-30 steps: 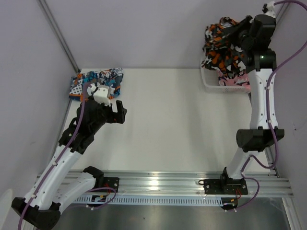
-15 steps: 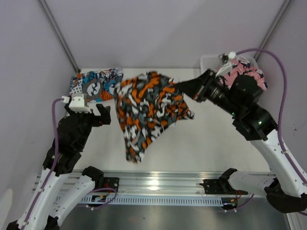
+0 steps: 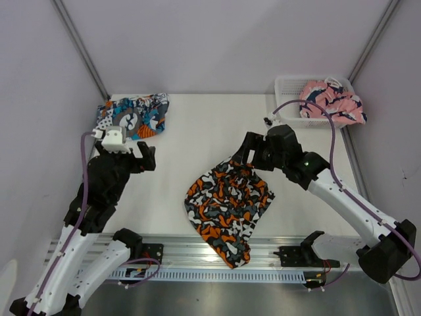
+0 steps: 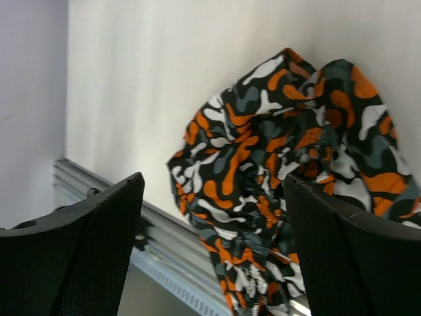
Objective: Fold and stack the shorts
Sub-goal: Move the shorts to the center of the board, then flatten the shorts out
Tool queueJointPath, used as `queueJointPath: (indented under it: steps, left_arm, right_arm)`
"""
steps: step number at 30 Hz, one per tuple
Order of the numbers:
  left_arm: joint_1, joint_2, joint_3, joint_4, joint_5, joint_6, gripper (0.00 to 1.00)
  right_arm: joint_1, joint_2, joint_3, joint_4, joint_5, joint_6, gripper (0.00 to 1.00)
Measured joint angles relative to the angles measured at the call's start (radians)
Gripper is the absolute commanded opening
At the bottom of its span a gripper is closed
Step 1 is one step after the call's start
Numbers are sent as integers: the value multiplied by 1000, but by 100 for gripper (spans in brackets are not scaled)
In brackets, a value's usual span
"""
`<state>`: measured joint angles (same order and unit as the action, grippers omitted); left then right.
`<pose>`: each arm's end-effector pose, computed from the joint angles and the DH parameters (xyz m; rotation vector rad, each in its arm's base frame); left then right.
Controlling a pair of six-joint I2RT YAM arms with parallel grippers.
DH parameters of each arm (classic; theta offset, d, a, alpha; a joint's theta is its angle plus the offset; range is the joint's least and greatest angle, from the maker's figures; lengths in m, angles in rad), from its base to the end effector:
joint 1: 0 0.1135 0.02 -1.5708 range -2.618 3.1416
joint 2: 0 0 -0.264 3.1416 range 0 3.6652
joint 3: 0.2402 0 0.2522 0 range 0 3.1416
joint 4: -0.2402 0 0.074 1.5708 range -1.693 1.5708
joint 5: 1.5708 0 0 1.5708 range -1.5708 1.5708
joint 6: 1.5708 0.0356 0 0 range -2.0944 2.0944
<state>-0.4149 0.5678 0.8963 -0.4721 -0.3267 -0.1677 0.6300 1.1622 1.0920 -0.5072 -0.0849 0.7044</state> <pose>0.1113 -0.0365 0.3759 -0.0310 1.7088 -0.1536 0.2046 0.1529 0.3387 0.0323 2.2746 0.8387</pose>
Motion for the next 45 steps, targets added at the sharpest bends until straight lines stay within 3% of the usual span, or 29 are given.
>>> queueJointPath:
  steps: [8,10,12,22,26,29,30,31,34,35,36,37,45]
  left_arm:
    - [0,108,3,-47,170,-24,99]
    - [0,113,3,-54,202,-34,99]
    - [0,113,3,-53,224,-37,99]
    - [0,128,3,-54,277,-38,99]
    - [0,144,3,-53,315,-41,99]
    - [-5,158,3,-51,342,-42,99]
    - [-8,161,2,-48,350,-42,99]
    - [-10,163,1,-43,361,-42,99]
    - [-24,166,-10,-8,406,-43,99]
    - [-37,172,-19,14,430,-48,99]
    - [-53,180,-27,31,448,-55,99]
    - [-70,187,-35,46,461,-62,99]
    - [-309,286,-105,201,452,-140,99]
  right_arm:
    - [61,18,-31,-60,107,-127,81]
    - [59,16,-88,-42,115,-131,67]
    - [58,23,-132,-42,133,-140,63]
    - [33,128,-164,48,152,-146,65]
    - [30,157,-180,100,138,-110,61]
    - [30,185,-182,135,136,-86,48]
    - [30,193,-182,143,136,-78,35]
    - [30,203,-182,151,134,-74,30]
    - [32,229,-182,168,129,-51,22]
    - [32,233,-182,172,128,-47,16]
    - [34,235,-182,177,127,-43,5]
    - [34,235,-182,180,124,-42,1]
    - [35,235,-181,192,107,-22,0]
